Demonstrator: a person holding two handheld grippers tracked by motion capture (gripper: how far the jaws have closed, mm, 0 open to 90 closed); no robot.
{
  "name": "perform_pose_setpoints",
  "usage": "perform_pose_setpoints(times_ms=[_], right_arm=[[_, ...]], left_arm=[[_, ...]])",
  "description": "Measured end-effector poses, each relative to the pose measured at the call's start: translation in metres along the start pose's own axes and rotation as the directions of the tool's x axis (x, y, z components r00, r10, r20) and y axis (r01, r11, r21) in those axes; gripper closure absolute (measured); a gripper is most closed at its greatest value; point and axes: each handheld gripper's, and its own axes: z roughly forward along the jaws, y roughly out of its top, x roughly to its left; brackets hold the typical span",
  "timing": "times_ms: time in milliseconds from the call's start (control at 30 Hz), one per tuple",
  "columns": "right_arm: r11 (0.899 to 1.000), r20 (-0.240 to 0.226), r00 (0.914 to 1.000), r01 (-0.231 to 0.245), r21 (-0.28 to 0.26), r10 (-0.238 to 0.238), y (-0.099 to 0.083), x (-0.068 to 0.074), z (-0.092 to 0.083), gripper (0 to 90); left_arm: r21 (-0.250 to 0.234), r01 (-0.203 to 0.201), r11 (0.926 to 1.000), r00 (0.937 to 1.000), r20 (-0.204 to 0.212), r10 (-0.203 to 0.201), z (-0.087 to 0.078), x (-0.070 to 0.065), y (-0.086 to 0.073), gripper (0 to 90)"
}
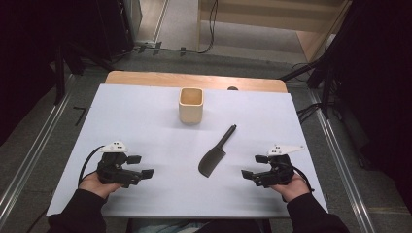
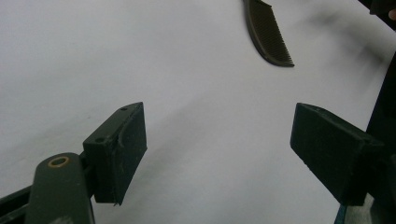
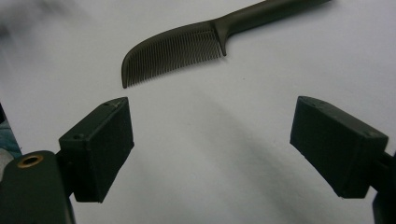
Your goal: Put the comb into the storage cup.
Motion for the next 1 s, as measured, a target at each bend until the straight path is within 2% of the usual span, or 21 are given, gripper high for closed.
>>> perform_pose_setpoints(times_ms=[367,500,600,867,1000], right_arm=[[1.000,-0.017,0.9998,0.003,-0.004,-0.003,0.0003,-0.0006,0.0018,12.0],[1.000,-0.042,0.9991,0.001,-0.013,-0.001,0.0008,0.0007,0.0011,12.0],[1.000,-0.044,0.9989,0.014,-0.018,-0.015,0.0011,0.0010,0.0015,12.0],[1.000,-0.049,0.9988,-0.001,-0.016,0.000,0.0010,-0.0017,0.0034,12.0],[1.000,-0.050,0.9987,0.011,-0.016,-0.012,0.0012,-0.0010,0.0036,12.0]], left_arm=[[0.005,0.001,1.0000,1.0000,0.001,-0.001,0.0002,0.0012,0.0005,19.1],[-0.003,0.005,1.0000,1.0000,0.007,-0.004,0.0002,0.0022,0.0008,19.1],[0.000,0.006,1.0000,0.9999,0.009,-0.006,0.0005,0.0033,0.0011,19.1],[-0.005,0.011,0.9999,0.9999,0.008,-0.011,0.0004,0.0039,0.0016,19.1],[0.003,0.008,1.0000,0.9999,0.007,-0.008,0.0009,0.0026,0.0009,19.1]])
